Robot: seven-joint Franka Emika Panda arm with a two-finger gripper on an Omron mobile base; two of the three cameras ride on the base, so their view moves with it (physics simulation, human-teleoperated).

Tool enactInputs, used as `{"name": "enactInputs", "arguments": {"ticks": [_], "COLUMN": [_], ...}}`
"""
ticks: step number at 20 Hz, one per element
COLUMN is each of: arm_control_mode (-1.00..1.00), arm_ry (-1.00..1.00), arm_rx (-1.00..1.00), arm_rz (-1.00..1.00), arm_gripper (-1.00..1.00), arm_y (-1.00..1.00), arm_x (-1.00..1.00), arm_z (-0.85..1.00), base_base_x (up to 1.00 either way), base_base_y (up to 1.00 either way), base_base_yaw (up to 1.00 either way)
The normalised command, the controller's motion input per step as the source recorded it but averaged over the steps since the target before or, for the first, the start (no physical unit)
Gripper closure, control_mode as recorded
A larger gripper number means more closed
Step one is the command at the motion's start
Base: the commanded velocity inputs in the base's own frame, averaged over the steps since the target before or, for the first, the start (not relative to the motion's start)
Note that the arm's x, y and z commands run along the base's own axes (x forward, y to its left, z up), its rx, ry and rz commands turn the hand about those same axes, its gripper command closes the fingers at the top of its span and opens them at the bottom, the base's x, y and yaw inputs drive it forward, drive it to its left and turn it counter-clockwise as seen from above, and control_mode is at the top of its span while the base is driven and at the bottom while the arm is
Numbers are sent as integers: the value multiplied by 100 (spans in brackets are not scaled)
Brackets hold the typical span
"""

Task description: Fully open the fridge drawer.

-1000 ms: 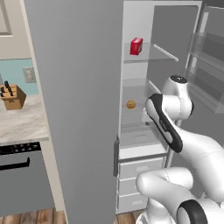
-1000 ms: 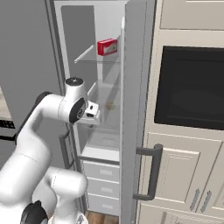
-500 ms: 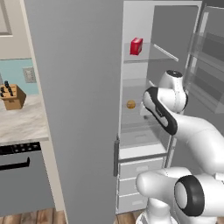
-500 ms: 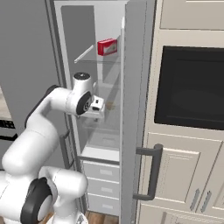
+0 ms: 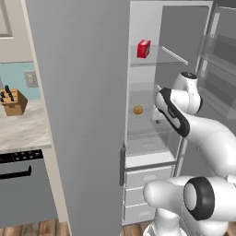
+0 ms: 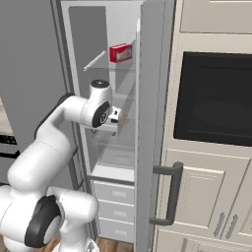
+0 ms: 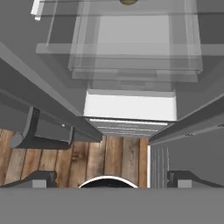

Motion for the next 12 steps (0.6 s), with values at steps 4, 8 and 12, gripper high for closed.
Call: {"name": "enactInputs", "arguments": {"ticks": [4,8,12], "arm_control_mode": [-100,-100,-100], "arm_ry": [0,0,0], "arm_rx": [0,0,0], "arm_rz": [4,8,8], "arm_gripper": [-100,-100,-100], "arm_y": [0,-5,-9], "arm_x": [31,40,37], "arm_z": [-1,-4,-10], "base_base_x": [0,0,0], "base_base_y": [0,0,0], "base_base_yaw": [0,0,0]}}
